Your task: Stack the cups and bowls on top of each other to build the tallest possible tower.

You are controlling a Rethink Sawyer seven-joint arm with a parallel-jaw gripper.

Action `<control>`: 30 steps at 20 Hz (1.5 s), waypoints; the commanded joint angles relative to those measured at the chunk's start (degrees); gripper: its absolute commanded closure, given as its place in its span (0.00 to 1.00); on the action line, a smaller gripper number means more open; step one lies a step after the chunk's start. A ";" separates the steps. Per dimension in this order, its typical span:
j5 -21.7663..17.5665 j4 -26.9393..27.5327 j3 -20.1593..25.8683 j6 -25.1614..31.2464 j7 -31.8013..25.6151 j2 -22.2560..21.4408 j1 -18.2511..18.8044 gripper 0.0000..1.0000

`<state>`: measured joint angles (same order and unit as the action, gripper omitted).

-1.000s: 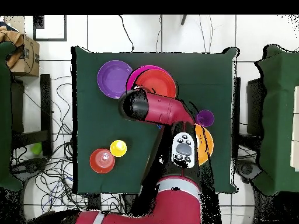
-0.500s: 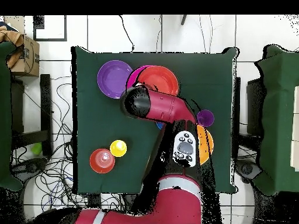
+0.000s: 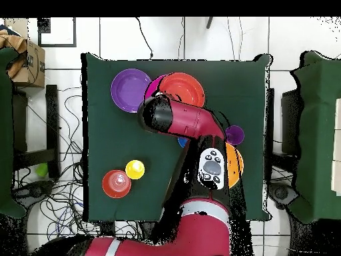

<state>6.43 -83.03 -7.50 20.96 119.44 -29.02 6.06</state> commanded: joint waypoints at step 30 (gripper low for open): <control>4.17 -13.15 4.65 1.63 8.29 -4.70 -3.48 0.00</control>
<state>9.00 -94.30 -7.50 20.95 119.44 -36.70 3.30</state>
